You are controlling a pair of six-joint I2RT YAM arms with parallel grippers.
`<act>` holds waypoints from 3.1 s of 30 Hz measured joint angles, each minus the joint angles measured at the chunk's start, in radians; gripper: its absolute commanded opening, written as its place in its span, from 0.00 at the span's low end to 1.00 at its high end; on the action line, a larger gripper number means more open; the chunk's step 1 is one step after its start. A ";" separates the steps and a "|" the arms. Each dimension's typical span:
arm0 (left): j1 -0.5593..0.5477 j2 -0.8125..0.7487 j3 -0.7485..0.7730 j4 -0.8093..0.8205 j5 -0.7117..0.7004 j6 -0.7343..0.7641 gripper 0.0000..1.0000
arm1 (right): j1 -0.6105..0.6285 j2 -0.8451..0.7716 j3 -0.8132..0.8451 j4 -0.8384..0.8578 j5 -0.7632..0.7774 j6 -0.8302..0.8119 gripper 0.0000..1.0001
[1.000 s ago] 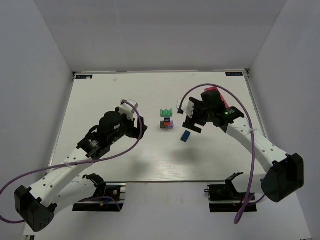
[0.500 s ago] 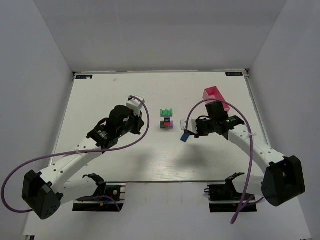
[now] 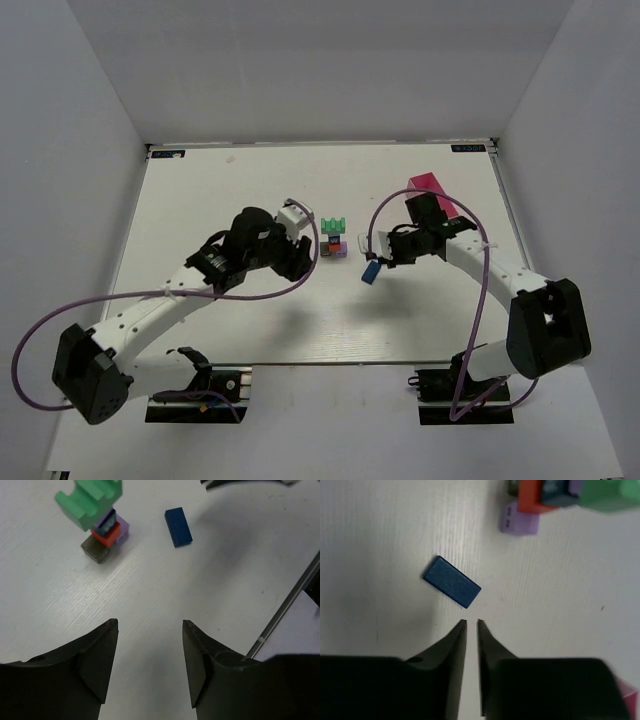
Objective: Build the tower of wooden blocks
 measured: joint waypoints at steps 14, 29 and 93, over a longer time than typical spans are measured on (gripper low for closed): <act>-0.256 0.325 0.254 0.008 0.019 -0.044 0.68 | -0.209 -0.192 0.060 0.278 0.264 0.769 0.00; -0.397 0.845 0.617 -0.129 -0.386 -0.264 0.71 | -0.312 -0.185 0.163 0.226 0.162 1.053 0.10; -0.341 1.099 0.837 -0.226 -0.434 -0.253 0.30 | -0.431 -0.311 0.103 0.230 -0.044 1.089 0.65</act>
